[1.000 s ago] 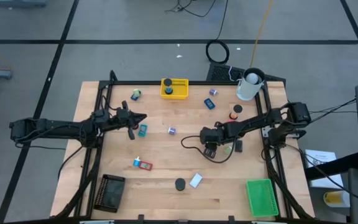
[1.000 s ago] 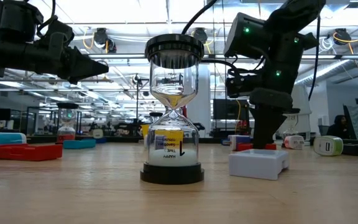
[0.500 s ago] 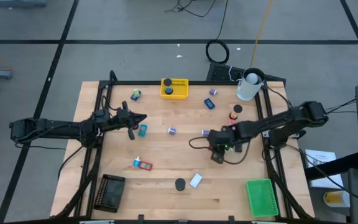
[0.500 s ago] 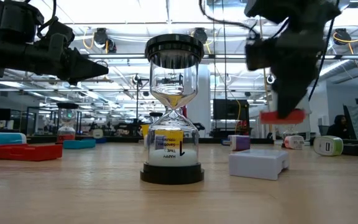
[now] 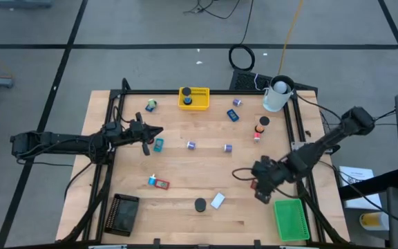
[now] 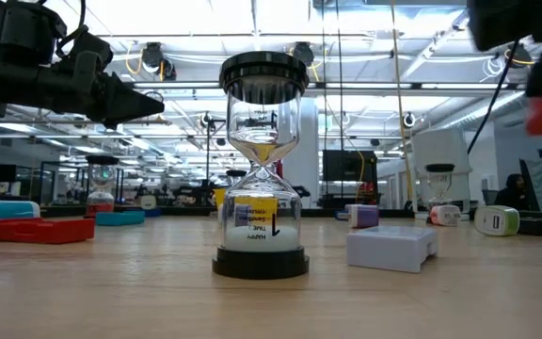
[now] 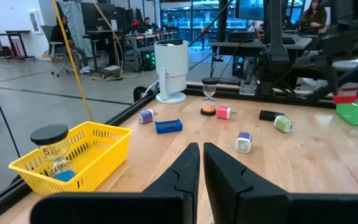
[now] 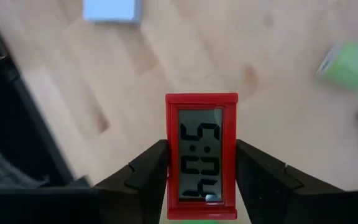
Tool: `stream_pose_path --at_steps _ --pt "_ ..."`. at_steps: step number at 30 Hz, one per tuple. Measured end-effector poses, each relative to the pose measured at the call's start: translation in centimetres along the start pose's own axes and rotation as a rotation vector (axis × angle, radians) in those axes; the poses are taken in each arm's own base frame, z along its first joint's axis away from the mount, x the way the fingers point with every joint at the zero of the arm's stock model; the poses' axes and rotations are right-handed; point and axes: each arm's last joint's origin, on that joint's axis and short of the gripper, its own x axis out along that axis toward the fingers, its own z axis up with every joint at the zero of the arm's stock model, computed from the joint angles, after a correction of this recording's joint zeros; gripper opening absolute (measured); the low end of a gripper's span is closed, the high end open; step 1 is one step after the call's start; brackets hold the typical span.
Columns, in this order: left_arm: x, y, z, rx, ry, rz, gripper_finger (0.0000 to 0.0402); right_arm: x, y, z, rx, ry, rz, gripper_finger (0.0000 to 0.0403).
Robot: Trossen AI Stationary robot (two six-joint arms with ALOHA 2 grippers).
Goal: Pick & Place Office items
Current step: Put the red digital timer into the green bin
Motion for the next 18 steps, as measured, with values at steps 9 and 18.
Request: stream_pose_path --at_steps 9,18 --pt "0.0 0.0 0.0 -0.004 0.001 0.000 0.0031 -0.5 0.8 -5.0 0.223 0.126 -0.055 0.0164" --pt "0.0 0.0 0.0 -0.005 0.001 0.000 0.0031 -1.0 1.4 -9.4 0.427 0.212 -0.069 0.0164"
